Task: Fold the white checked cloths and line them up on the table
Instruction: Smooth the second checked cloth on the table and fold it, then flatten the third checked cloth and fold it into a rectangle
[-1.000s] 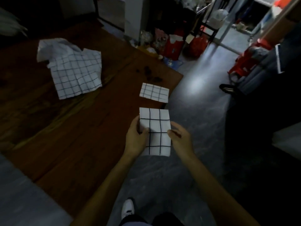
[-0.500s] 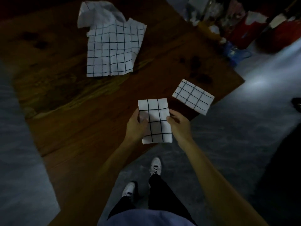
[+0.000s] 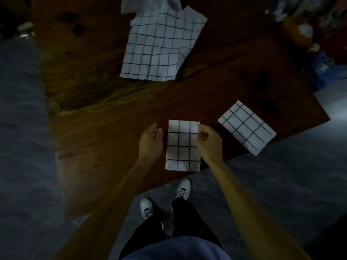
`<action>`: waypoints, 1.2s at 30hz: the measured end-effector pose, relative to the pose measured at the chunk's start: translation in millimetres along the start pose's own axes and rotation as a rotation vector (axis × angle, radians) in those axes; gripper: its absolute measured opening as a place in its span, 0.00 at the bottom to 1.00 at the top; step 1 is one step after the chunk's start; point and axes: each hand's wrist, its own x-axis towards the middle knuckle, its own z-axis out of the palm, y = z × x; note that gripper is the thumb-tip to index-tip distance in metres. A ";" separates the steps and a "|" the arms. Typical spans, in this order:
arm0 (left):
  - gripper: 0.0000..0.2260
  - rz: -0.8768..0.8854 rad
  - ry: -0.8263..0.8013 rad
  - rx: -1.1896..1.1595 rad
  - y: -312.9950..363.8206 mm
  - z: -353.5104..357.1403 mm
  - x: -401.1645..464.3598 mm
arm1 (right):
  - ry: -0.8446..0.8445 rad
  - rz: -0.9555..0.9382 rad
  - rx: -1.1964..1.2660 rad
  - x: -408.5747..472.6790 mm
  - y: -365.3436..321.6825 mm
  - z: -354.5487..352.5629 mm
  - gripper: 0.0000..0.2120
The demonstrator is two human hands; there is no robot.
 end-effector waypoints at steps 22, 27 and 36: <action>0.16 0.702 0.485 0.221 32.2 -525.3 -133.9 | -0.226 -1.039 -0.130 -216.3 -443.7 227.4 0.17; 0.17 0.748 0.563 0.305 44.2 -622.8 -155.7 | -0.135 -1.207 -0.148 -266.8 -530.1 254.7 0.16; 0.19 0.828 0.724 0.392 75.6 -722.2 -153.5 | -0.051 -1.265 -0.183 -282.5 -625.3 280.0 0.18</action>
